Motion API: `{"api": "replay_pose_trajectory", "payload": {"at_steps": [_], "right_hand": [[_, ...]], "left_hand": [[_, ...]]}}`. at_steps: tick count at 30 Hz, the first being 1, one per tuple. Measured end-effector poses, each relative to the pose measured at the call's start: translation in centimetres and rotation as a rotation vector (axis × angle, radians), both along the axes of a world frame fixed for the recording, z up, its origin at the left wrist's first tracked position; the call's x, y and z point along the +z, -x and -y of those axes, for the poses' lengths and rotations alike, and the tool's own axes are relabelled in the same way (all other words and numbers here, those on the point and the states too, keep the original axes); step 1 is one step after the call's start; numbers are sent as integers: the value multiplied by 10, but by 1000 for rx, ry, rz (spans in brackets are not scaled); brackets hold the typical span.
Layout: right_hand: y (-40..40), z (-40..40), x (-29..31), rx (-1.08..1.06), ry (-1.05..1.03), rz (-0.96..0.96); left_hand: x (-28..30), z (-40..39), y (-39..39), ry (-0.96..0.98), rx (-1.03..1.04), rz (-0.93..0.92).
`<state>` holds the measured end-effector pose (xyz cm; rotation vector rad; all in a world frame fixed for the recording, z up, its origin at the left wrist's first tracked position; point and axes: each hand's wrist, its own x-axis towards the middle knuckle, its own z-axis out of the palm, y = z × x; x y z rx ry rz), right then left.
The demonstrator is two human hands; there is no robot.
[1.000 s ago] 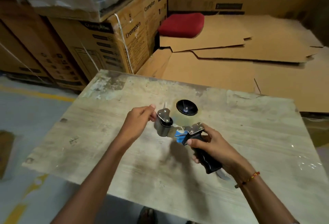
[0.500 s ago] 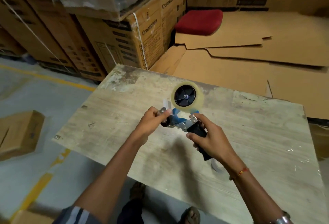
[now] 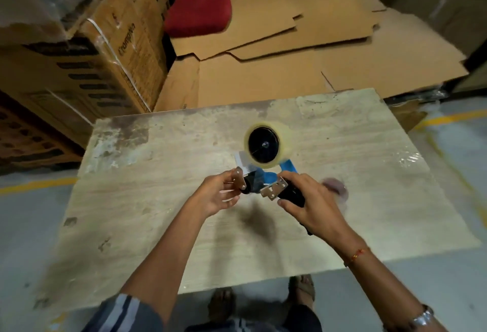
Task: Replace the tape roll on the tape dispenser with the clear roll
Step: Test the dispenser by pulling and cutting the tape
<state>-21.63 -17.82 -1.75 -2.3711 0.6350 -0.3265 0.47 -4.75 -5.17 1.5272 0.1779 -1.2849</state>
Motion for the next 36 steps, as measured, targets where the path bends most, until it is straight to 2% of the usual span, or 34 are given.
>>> {"api": "replay_pose_trajectory", "payload": {"at_steps": [4,8,12,15,20,24,26,29,33,36], "right_hand": [[16,-40,-3,-117,63,-27],[38,-78,-6,-216,121,-140],[61,-109,-8,-278,113,-215],[78,-128,-10,-331,100,-272],[98,-145,-11,-393,87,-321],[106,-148,-7,-432,71,-287],[107,-146,-6,-444,65,-264],[108,-144,-6,-447,69,-244],[109,-143,-9,-428,72,-247],[110,-144,-11,-428,83,-259]], "left_hand": [[-14,-2,-8,16,-134,-16],[-21,-2,1,-26,-224,-66],[-28,-2,22,-10,-424,-37],[-34,-2,41,1,-547,27],[-48,0,64,-67,-614,199],[-51,-9,67,-69,-865,-170],[-54,-10,72,-68,-866,-345],[-56,-8,80,-76,-709,-410],[-59,1,77,-33,-584,-247],[-59,4,71,-59,-651,-125]]}}
